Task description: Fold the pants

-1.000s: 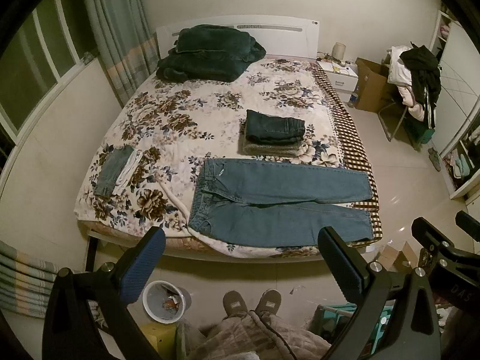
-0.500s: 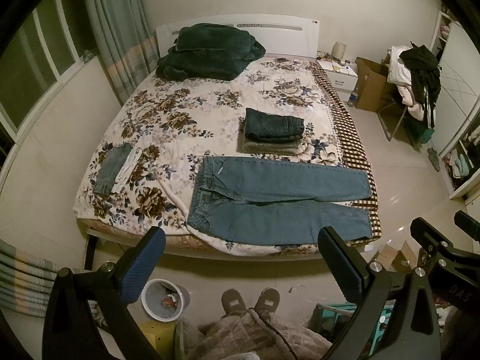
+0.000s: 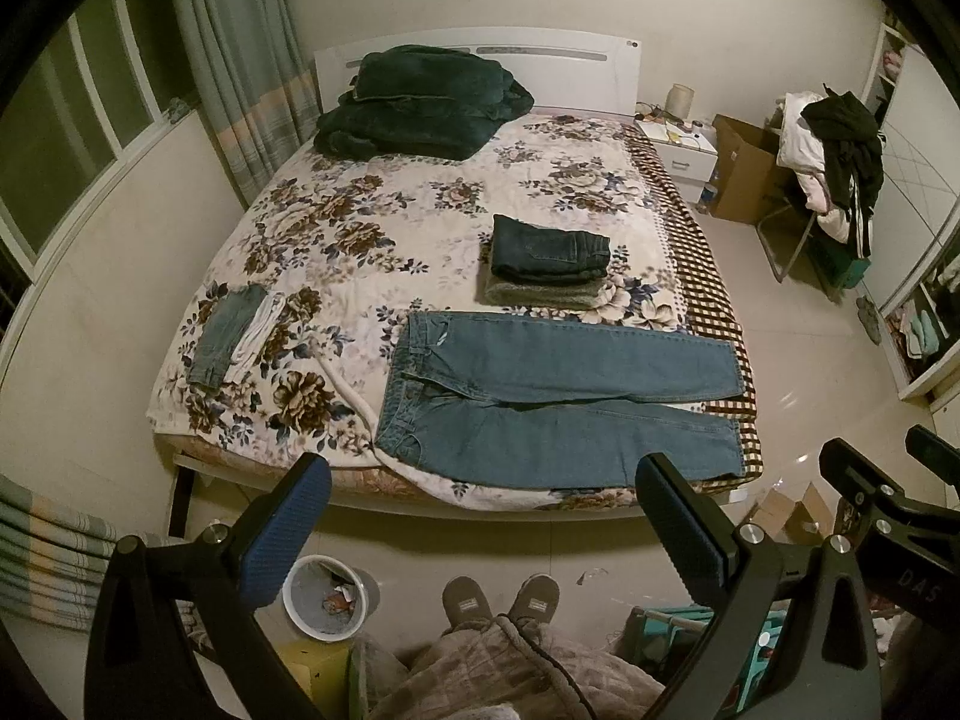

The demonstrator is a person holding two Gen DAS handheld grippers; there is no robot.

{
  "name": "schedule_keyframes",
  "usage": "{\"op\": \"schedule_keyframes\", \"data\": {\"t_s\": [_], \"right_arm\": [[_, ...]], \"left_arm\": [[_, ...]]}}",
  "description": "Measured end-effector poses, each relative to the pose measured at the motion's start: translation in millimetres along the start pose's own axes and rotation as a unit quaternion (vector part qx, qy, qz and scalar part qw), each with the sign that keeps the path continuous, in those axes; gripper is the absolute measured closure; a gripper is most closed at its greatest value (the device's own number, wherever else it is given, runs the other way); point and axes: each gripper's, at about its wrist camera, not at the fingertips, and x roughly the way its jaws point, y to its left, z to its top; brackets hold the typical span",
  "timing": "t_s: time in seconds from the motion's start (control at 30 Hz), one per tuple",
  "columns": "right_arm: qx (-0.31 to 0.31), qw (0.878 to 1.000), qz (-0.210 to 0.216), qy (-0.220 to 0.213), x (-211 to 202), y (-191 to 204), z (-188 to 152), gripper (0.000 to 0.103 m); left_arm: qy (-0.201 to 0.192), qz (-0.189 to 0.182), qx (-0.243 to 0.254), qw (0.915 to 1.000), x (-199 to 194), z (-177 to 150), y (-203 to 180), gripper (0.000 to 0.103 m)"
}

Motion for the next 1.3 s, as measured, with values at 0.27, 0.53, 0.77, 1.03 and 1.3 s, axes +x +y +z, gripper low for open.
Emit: {"op": "schedule_keyframes", "data": {"t_s": [0.27, 0.53, 0.77, 1.03, 1.3], "right_arm": [[-0.001, 1.0, -0.001, 0.0, 0.4, 1.4, 0.8, 0.0], [-0.001, 1.0, 0.0, 0.003, 3.2, 2.5, -1.2, 0.0], [-0.005, 1.0, 0.008, 0.016, 27.6, -4.0, -11.8, 0.0], [-0.004, 1.0, 0.007, 0.019, 37.8, -6.3, -7.9, 0.0], [0.01, 0.999, -0.03, 0.006, 107.3, -18.6, 24.5, 0.0]], "left_arm": [[0.001, -0.001, 0.0, 1.0, 0.2, 0.0, 0.6, 0.0], [0.003, -0.002, -0.001, 1.0, 1.5, -11.6, -2.2, 0.0], [0.006, -0.002, -0.003, 1.0, 1.6, -14.8, -1.7, 0.0], [0.012, 0.0, -0.01, 0.9999, 2.7, -22.9, -9.1, 0.0], [-0.024, 0.04, -0.012, 0.9988, 74.5, 14.5, -15.2, 0.0]]}}
